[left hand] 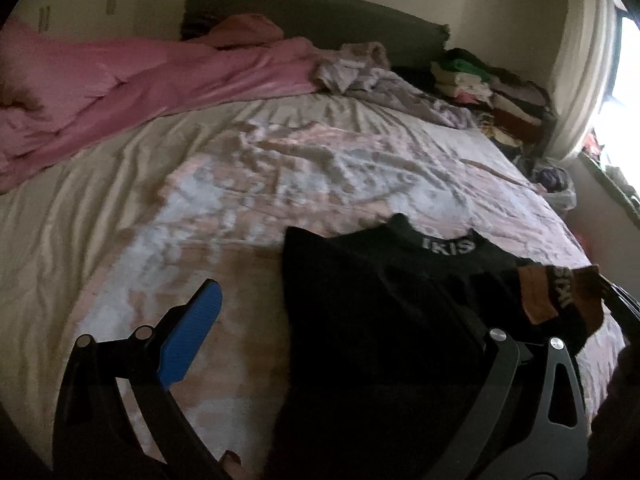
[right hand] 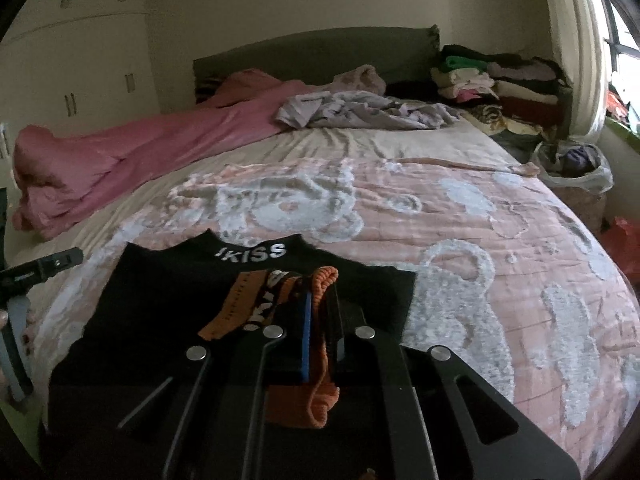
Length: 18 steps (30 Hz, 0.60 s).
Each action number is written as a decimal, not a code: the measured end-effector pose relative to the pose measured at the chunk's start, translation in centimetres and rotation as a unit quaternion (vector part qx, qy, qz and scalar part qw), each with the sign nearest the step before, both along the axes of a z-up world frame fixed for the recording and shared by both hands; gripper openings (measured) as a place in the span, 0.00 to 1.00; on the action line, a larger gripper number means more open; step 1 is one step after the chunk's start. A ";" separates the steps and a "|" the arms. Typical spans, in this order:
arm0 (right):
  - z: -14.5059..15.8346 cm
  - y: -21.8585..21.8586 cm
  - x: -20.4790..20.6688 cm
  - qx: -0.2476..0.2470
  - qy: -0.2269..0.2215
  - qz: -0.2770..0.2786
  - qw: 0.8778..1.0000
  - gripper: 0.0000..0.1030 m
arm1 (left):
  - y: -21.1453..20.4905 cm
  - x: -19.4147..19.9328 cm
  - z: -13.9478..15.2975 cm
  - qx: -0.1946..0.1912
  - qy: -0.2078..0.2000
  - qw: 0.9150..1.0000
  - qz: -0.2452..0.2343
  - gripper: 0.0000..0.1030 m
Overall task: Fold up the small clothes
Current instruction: 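Lay the orange cuff flat on the shirt front and open the right gripper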
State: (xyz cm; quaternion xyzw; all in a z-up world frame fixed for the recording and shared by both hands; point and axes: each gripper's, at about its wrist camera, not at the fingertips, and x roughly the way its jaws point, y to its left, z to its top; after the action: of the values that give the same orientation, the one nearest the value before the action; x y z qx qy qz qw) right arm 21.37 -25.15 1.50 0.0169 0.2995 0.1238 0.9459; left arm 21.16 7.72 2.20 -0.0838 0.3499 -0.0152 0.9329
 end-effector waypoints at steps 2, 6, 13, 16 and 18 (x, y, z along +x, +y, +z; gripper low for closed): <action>-0.6 -0.2 0.3 0.000 0.011 -0.004 1.000 0.05 | -0.8 0.1 -0.5 0.001 0.000 1.000 -0.016 0.90; -1.2 0.2 0.5 -0.008 0.019 -0.003 1.000 0.05 | -2.9 0.4 -2.2 0.010 0.017 0.999 -0.046 0.91; -1.5 0.0 0.5 -0.008 0.026 -0.008 1.000 0.05 | -4.8 0.7 -3.8 0.030 0.033 0.996 -0.071 0.91; -1.8 -0.2 0.7 -0.017 0.037 -0.026 0.999 0.24 | -5.0 0.9 -4.5 0.041 0.049 0.995 -0.074 0.90; -2.0 -0.8 0.9 -0.015 0.047 -0.046 0.998 0.28 | -5.1 1.1 -5.1 0.050 0.063 0.994 -0.072 0.91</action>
State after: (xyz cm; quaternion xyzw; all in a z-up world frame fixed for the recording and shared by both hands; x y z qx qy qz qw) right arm 22.23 -25.97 -0.52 0.0224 0.3448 0.0746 0.9354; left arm 22.31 2.61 -2.87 -0.0120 0.4132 -0.0598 0.9086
